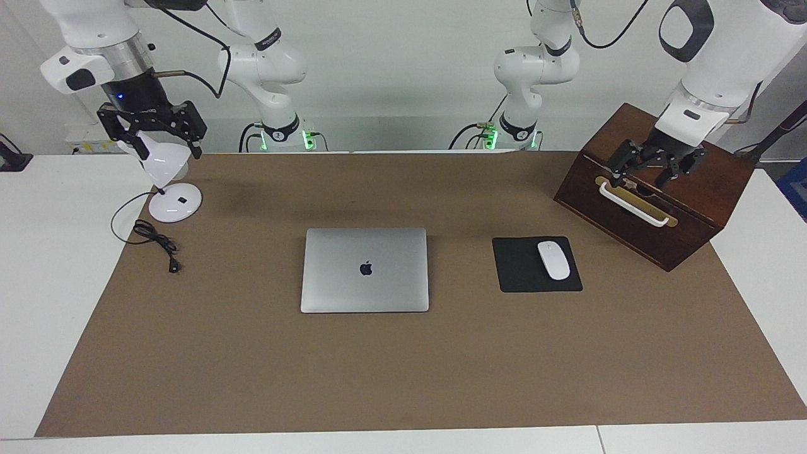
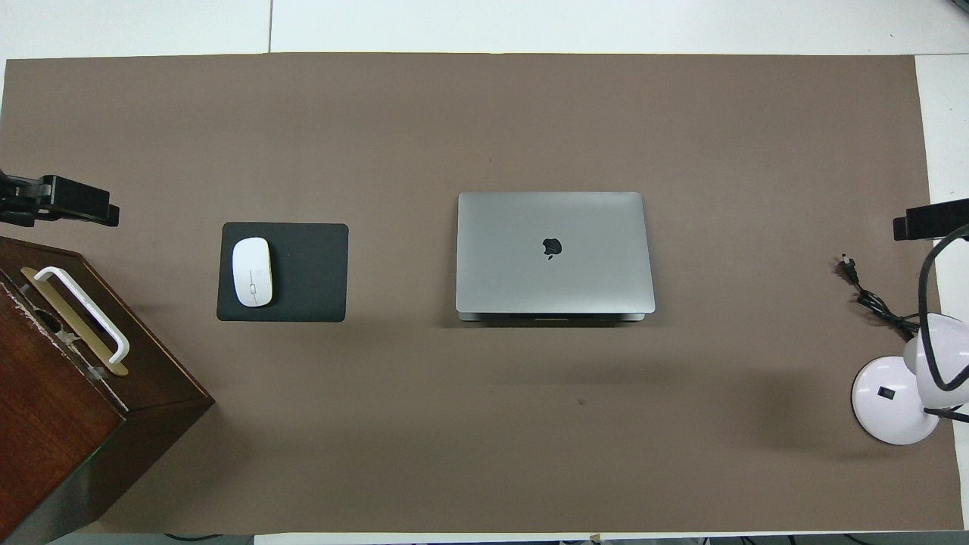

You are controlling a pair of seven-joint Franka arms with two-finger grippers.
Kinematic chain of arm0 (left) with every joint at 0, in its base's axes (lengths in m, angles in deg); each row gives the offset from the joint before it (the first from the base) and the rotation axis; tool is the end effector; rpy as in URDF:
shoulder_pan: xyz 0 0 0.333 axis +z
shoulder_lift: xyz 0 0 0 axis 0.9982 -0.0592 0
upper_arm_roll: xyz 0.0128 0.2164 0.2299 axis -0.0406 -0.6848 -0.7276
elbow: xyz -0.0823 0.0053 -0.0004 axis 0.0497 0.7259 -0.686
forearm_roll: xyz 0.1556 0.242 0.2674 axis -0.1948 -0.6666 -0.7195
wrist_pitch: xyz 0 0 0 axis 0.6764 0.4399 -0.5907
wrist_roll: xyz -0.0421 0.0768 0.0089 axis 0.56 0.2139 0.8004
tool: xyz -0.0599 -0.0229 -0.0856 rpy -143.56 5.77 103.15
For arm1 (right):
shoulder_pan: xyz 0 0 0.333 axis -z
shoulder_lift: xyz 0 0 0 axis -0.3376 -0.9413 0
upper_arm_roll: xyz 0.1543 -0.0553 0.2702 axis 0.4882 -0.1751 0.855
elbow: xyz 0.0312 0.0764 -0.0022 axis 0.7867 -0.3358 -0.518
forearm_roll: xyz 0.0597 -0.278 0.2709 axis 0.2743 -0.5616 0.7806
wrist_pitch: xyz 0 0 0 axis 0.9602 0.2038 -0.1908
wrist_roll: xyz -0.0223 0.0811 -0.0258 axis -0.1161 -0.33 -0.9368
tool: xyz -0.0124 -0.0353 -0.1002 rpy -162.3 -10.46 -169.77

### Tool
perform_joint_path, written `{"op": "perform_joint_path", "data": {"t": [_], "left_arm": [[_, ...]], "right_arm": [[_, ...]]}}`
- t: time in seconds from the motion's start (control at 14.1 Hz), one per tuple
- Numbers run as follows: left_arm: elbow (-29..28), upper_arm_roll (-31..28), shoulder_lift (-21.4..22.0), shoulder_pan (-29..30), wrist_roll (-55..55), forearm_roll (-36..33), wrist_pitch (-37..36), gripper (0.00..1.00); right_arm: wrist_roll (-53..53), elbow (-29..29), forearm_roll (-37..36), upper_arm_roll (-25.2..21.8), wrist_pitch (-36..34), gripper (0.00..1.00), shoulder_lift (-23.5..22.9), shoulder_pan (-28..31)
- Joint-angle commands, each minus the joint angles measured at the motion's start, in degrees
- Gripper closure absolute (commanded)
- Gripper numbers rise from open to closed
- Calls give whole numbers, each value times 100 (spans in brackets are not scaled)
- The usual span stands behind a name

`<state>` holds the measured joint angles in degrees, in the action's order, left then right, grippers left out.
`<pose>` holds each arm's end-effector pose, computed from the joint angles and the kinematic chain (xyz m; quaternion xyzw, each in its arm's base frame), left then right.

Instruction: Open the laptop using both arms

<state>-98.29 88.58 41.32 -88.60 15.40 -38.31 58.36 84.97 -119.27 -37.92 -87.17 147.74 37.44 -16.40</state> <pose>0.5693 -0.0139 0.6141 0.9988 -0.0427 0.0105 0.0202 0.5249 -0.0307 0.6599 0.9987 -0.0015 0.0511 0.0005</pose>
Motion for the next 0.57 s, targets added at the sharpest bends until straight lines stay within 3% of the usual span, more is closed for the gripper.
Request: {"op": "perform_joint_path", "data": {"t": [0.0,0.21,0.42,0.5], "left_arm": [[-239,-10,165,-30,-20,-115,170,0],[-256,-19,173,-30,15,-115,170,0],[-352,-10,217,23,42,-115,179,1],[-423,-10,252,32,42,-115,249,18]], "right_arm": [[-152,-153,-37,15,188,0,40,53],[-572,-503,-2,15,739,0,22,246],[-1231,-1145,1058,15,1627,0,5,632],[-1390,-1312,1340,15,1847,0,4,677]]}}
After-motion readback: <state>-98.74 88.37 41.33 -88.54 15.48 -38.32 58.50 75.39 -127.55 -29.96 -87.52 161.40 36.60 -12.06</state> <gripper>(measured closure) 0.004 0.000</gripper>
